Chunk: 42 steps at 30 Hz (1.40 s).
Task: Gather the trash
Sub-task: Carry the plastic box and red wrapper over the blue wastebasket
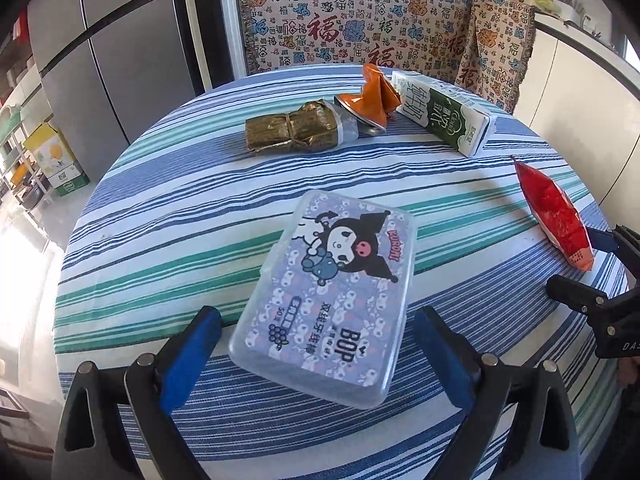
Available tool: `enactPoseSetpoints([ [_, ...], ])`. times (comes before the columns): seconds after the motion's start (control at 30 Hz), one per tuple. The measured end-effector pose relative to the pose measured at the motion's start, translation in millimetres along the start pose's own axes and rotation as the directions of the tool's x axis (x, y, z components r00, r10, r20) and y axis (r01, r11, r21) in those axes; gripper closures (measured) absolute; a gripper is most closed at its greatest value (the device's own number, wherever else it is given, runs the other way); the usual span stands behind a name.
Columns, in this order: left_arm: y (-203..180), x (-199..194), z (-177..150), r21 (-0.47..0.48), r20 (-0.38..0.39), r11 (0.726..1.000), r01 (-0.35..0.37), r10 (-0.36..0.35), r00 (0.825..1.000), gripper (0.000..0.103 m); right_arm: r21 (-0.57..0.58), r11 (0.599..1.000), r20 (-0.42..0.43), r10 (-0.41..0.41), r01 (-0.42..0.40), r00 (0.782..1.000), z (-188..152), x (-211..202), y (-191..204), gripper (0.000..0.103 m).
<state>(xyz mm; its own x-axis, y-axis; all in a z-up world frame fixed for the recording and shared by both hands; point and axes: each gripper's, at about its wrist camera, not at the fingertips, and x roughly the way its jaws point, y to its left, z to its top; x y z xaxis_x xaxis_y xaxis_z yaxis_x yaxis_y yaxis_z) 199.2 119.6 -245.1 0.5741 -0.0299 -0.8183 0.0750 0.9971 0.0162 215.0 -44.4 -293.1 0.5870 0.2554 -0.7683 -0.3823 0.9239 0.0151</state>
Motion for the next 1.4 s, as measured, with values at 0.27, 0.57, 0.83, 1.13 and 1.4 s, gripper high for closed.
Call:
enactPoseSetpoints([
  [0.27,-8,-1,9,0.092,-0.017,0.995,0.047,-0.046,0.999,0.006,0.044,0.991,-0.156,0.131,-0.126,0.979,44,-17,-28,0.023],
  [0.57,-10,-7,14,0.099,0.014,0.992,0.073,-0.075,0.997,0.04,0.013,0.992,-0.229,0.125,-0.125,0.965,64,2,-23,0.08],
  [0.83,-4,-19,13,0.029,0.066,0.994,0.108,-0.11,0.992,0.04,0.103,0.982,-0.124,0.171,-0.158,0.978,47,-31,-37,0.095],
  [1.13,-29,-27,14,0.013,0.122,0.988,0.153,-0.154,0.981,0.04,0.181,0.962,-0.049,0.218,-0.206,0.975,30,-58,-52,0.096],
  [1.4,-63,-45,22,0.053,0.157,0.988,0.144,-0.151,0.976,0.04,0.216,0.952,0.008,0.221,-0.217,0.975,23,-81,-69,0.096],
])
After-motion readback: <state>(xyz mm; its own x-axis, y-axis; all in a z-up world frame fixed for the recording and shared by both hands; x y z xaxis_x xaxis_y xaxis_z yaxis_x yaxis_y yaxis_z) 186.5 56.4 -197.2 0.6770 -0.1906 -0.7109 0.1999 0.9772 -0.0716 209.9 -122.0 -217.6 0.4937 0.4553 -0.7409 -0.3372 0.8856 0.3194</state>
